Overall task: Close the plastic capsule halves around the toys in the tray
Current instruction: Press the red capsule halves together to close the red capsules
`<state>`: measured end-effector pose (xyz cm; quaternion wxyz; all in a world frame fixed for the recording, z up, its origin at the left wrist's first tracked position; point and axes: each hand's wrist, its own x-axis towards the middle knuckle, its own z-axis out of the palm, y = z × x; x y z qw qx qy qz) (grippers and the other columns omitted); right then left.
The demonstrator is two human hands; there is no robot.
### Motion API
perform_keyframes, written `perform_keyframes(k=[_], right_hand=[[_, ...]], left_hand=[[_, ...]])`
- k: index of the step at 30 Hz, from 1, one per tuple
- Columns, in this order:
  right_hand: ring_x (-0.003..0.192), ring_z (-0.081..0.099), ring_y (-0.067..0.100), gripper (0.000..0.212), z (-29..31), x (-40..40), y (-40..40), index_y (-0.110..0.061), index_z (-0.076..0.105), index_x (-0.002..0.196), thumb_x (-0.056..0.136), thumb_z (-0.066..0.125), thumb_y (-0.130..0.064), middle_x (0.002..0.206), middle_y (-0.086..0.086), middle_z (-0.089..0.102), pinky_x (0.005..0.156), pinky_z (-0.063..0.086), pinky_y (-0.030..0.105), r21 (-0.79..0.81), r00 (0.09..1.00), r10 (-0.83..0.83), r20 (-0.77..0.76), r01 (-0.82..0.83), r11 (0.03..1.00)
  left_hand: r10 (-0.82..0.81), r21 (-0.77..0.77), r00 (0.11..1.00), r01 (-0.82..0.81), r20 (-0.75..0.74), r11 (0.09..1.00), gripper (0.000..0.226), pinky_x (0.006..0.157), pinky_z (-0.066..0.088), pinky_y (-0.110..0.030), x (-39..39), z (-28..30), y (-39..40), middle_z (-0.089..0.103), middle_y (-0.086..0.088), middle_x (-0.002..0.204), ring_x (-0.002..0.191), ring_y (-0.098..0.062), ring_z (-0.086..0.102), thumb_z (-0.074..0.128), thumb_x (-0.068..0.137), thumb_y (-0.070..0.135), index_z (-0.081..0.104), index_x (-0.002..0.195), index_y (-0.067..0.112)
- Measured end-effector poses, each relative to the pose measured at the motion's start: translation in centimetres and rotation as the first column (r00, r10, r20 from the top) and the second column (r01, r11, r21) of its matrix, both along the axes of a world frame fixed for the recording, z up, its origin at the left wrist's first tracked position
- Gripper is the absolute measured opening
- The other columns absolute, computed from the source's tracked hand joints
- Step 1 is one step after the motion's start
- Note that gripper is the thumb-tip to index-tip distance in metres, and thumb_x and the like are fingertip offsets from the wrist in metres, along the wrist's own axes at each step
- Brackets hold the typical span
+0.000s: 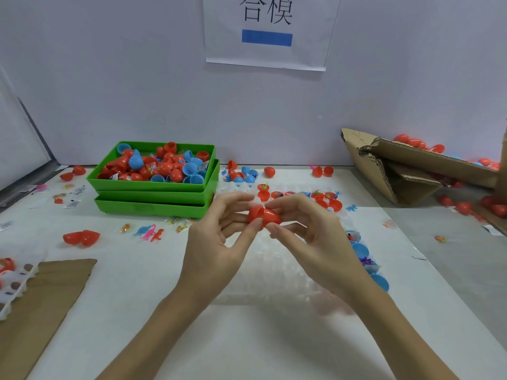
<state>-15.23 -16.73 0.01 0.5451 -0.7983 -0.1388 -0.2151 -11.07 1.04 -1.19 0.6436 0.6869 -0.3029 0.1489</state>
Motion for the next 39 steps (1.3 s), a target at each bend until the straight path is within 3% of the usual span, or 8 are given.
perform_keyframes(k=[3,6,13,21,26,29,32,39], right_hand=[[0.104,0.071,0.016,0.027,0.1,0.1,0.1,-0.021,0.067,0.118,0.092,0.075,-0.02,0.106,-0.013,0.072,0.083,0.062,0.03,0.007,1.0,-0.02,0.003,0.02,1.0],[0.102,0.073,0.014,0.028,0.2,0.0,0.0,-0.018,0.069,0.119,0.092,0.074,-0.021,0.107,-0.011,0.074,0.086,0.061,0.029,0.01,0.999,-0.045,0.03,0.044,0.999],[0.096,0.075,0.014,0.03,0.4,-0.4,-0.1,-0.022,0.072,0.123,0.093,0.071,-0.015,0.107,-0.01,0.077,0.087,0.06,0.026,0.02,1.0,-0.013,-0.009,0.013,1.0],[0.097,0.074,0.014,0.03,0.3,-0.4,-0.1,-0.015,0.07,0.126,0.097,0.066,-0.007,0.109,-0.008,0.076,0.088,0.059,0.026,-0.028,1.0,-0.002,-0.017,0.002,1.0],[0.106,0.069,0.004,0.028,-0.2,-0.6,1.1,-0.016,0.07,0.126,0.098,0.066,-0.014,0.111,-0.01,0.074,0.089,0.055,0.017,-0.054,0.998,-0.067,0.016,0.067,0.996],[0.098,0.072,0.005,0.031,-0.4,-0.7,2.1,-0.018,0.072,0.121,0.09,0.077,-0.024,0.104,-0.009,0.074,0.087,0.058,0.019,-0.033,0.991,-0.134,0.018,0.134,0.99],[0.095,0.072,0.007,0.032,-0.6,-0.6,2.6,-0.017,0.073,0.118,0.087,0.081,-0.021,0.102,-0.007,0.074,0.086,0.059,0.022,-0.003,0.983,-0.181,-0.008,0.181,0.983],[0.095,0.07,0.002,0.026,-0.6,-0.6,2.7,-0.019,0.073,0.117,0.091,0.076,-0.016,0.1,-0.011,0.074,0.085,0.056,0.016,-0.078,0.972,-0.236,-0.009,0.234,0.969]], left_hand=[[-0.046,-0.045,0.998,0.044,-0.048,0.998,0.031,0.088,0.059,-0.02,-0.1,0.2,0.1,0.077,0.007,0.111,0.104,-0.016,0.075,0.074,0.09,0.015,0.073,0.121,0.019],[-0.092,-0.034,0.995,0.091,-0.029,0.995,0.035,0.091,0.059,-0.023,-0.1,0.3,0.2,0.076,0.0,0.115,0.107,-0.02,0.075,0.075,0.089,0.007,0.073,0.124,0.013],[-0.008,-0.025,1.0,0.008,0.018,1.0,0.036,0.086,0.06,-0.022,0.0,0.4,0.5,0.077,0.001,0.106,0.097,-0.02,0.077,0.084,0.081,0.011,0.076,0.116,0.012],[0.02,0.006,0.996,-0.021,0.088,1.0,0.035,0.086,0.06,-0.023,0.0,0.0,0.4,0.077,-0.001,0.105,0.094,-0.018,0.077,0.086,0.08,0.009,0.076,0.113,0.009],[0.117,0.096,0.96,-0.146,0.253,0.985,0.032,0.084,0.062,-0.03,-0.2,-0.5,0.1,0.073,-0.003,0.106,0.094,-0.018,0.074,0.086,0.082,0.012,0.075,0.111,0.005],[0.178,0.151,0.912,-0.248,0.37,0.957,0.033,0.089,0.058,-0.022,-0.4,-0.8,-0.3,0.072,-0.003,0.108,0.1,-0.01,0.07,0.086,0.082,0.006,0.074,0.112,0.003],[0.222,0.182,0.85,-0.343,0.477,0.922,0.033,0.094,0.052,-0.013,-0.4,-1.1,-0.5,0.072,-0.007,0.109,0.102,-0.006,0.065,0.087,0.081,0.003,0.074,0.111,0.001],[0.219,0.22,0.791,-0.404,0.571,0.888,0.027,0.093,0.053,-0.015,-0.5,-1.7,-0.6,0.07,-0.01,0.103,0.095,-0.012,0.064,0.085,0.081,-0.002,0.073,0.106,-0.002]])
